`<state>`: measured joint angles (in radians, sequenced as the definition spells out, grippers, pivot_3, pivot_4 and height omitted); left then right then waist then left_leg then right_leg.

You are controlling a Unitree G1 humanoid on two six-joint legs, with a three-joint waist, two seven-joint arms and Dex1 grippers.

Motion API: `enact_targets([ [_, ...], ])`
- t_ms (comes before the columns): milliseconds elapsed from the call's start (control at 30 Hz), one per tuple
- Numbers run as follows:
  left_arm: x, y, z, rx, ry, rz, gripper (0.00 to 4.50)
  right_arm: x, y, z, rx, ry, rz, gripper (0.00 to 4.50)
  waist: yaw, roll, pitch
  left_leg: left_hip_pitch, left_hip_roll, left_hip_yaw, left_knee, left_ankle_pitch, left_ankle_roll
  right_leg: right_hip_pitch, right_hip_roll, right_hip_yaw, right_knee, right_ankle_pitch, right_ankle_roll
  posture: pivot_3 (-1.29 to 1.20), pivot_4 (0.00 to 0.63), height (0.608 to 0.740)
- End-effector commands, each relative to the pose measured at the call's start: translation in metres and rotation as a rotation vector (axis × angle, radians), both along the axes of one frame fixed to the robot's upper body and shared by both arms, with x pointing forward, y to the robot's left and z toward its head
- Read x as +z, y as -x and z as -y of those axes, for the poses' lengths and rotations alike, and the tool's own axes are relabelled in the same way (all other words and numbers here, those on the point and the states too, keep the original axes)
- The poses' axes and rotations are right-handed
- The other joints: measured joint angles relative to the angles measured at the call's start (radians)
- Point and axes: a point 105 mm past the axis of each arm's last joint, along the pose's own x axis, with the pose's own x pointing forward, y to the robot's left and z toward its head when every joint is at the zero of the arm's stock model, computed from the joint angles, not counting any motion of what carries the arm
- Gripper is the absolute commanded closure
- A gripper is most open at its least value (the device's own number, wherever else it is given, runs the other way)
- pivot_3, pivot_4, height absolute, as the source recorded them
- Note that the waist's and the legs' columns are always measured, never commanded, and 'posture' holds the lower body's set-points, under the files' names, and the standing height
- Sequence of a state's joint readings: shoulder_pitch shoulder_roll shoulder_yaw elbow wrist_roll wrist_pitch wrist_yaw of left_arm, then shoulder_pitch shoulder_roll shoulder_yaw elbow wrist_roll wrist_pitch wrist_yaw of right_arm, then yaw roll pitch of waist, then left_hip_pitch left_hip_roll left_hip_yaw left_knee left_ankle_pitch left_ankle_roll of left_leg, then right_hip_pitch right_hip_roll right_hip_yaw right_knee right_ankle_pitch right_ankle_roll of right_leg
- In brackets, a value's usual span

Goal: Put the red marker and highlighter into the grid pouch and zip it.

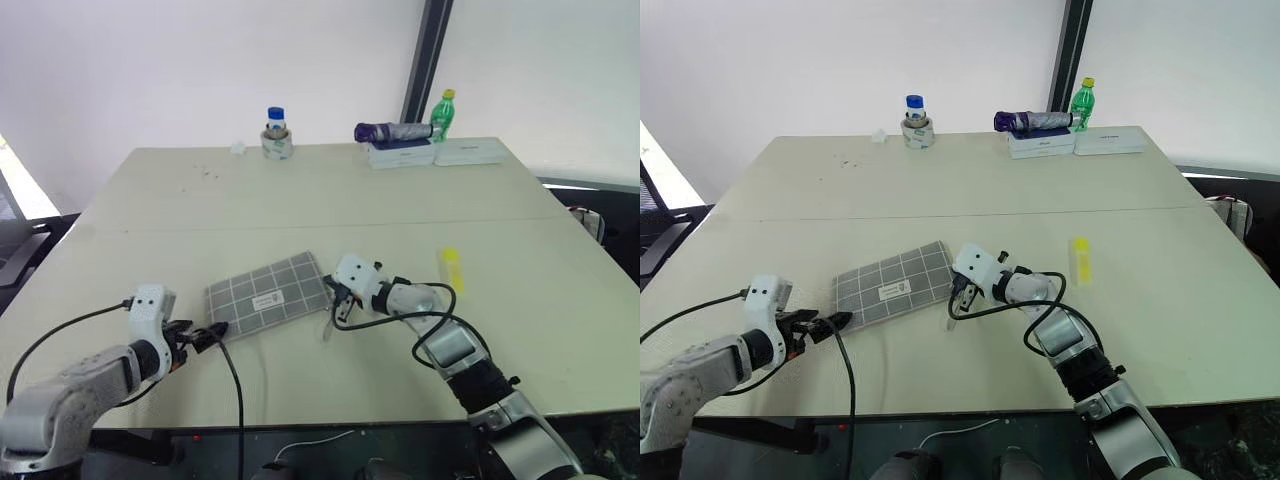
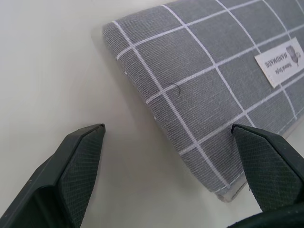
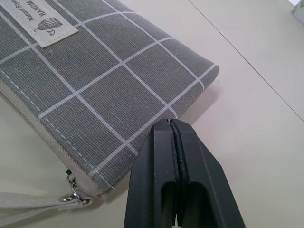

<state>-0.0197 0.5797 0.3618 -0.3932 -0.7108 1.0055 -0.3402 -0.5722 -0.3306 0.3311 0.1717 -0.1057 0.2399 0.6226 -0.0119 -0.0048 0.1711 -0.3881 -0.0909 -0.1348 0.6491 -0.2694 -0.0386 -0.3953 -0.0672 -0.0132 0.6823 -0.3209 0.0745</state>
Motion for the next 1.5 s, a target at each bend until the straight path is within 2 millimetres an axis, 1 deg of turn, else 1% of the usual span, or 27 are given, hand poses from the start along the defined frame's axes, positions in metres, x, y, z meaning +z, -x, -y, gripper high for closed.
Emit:
enact_targets([
  [33,0.040,-0.002,-0.014,-0.054,-0.148,0.246,0.00,0.015,0.001,-0.007,0.023,-0.025,0.054,4.46,-0.001,0.000,0.000,0.000,0.000,0.000,0.000,0.000,0.000,0.000,0.000,0.000,0.000,0.000,0.000,0.00,0.150,0.740],
  [67,0.043,-0.001,-0.016,-0.088,-0.232,0.272,0.00,0.015,0.001,-0.007,0.024,-0.027,0.053,4.46,-0.001,0.000,0.000,0.000,0.000,0.000,-0.001,0.000,0.000,-0.001,0.000,0.000,0.000,0.000,0.000,0.00,0.150,0.740],
  [167,0.037,0.004,-0.027,-0.257,-0.579,0.319,0.00,0.016,0.001,-0.008,0.026,-0.031,0.053,4.46,-0.003,0.000,0.000,0.000,0.001,0.003,-0.003,0.000,0.000,-0.002,0.000,0.003,-0.001,0.000,0.000,0.00,0.150,0.740],
  [200,0.032,0.004,-0.032,-0.278,-0.622,0.302,0.00,0.016,0.001,-0.008,0.027,-0.030,0.054,4.46,-0.002,0.001,0.000,0.000,0.001,0.004,-0.004,0.000,0.000,-0.003,0.001,0.003,-0.001,0.000,-0.001,0.00,0.150,0.740],
  [300,0.034,-0.002,-0.038,-0.322,-0.709,0.352,0.00,0.016,0.000,-0.009,0.026,-0.032,0.056,4.46,0.001,0.001,0.001,0.000,0.001,0.004,-0.004,0.000,0.000,-0.003,0.001,0.004,-0.001,0.000,-0.001,0.00,0.150,0.740],
  [400,0.023,-0.005,-0.037,-0.451,-0.875,0.371,0.00,0.017,0.000,-0.010,0.026,-0.034,0.059,4.46,0.000,0.000,0.001,-0.001,0.001,0.004,-0.004,0.000,0.001,-0.003,0.000,0.004,-0.001,0.000,0.000,0.00,0.150,0.740],
  [500,0.012,-0.009,-0.030,-0.580,-0.978,0.408,0.00,0.018,0.000,-0.011,0.026,-0.037,0.062,4.46,-0.001,0.001,0.001,-0.001,0.001,0.004,-0.004,0.000,0.001,-0.004,0.000,0.004,-0.001,0.000,0.000,0.00,0.150,0.740],
  [600,0.004,-0.013,-0.024,-0.653,-1.022,0.447,0.00,0.019,0.000,-0.011,0.024,-0.042,0.063,4.46,-0.001,0.001,0.001,-0.001,0.001,0.004,-0.004,0.000,0.001,-0.004,0.001,0.004,-0.001,0.000,0.000,0.00,0.150,0.740],
  [700,-0.004,-0.014,-0.018,-0.709,-1.031,0.476,0.00,0.019,0.001,-0.011,0.018,-0.047,0.064,4.46,-0.001,0.001,0.001,-0.001,0.001,0.004,-0.004,0.000,0.001,-0.005,0.001,0.004,-0.001,0.000,0.000,0.00,0.150,0.740],
  [1000,-0.011,-0.014,0.000,-0.785,-1.068,0.606,0.00,0.019,0.002,-0.012,0.022,-0.056,0.055,4.46,0.001,0.001,0.000,-0.001,0.001,0.004,-0.003,-0.001,0.003,-0.004,0.001,0.004,0.000,0.000,0.000,0.00,0.150,0.740],
  [1233,-0.007,-0.013,0.022,-0.809,-1.026,0.702,0.00,0.020,0.002,-0.015,0.030,-0.058,0.054,4.46,0.000,0.001,0.000,-0.001,0.001,0.004,-0.003,-0.001,0.003,-0.004,0.001,0.004,0.000,0.000,0.000,0.00,0.150,0.740],
  [1367,-0.004,-0.009,0.032,-0.831,-0.999,0.743,0.00,0.020,0.002,-0.015,0.031,-0.057,0.055,4.46,0.000,0.001,0.000,-0.001,0.001,0.004,-0.003,-0.001,0.002,-0.004,0.001,0.004,0.000,0.000,0.000,0.00,0.150,0.740],
  [1500,-0.009,-0.004,0.038,-0.886,-1.003,0.747,0.00,0.019,0.002,-0.016,0.031,-0.058,0.053,4.46,-0.002,0.001,0.000,-0.001,0.001,0.004,-0.003,-0.001,0.002,-0.004,0.001,0.004,0.000,0.000,0.000,0.00,0.150,0.740],
])
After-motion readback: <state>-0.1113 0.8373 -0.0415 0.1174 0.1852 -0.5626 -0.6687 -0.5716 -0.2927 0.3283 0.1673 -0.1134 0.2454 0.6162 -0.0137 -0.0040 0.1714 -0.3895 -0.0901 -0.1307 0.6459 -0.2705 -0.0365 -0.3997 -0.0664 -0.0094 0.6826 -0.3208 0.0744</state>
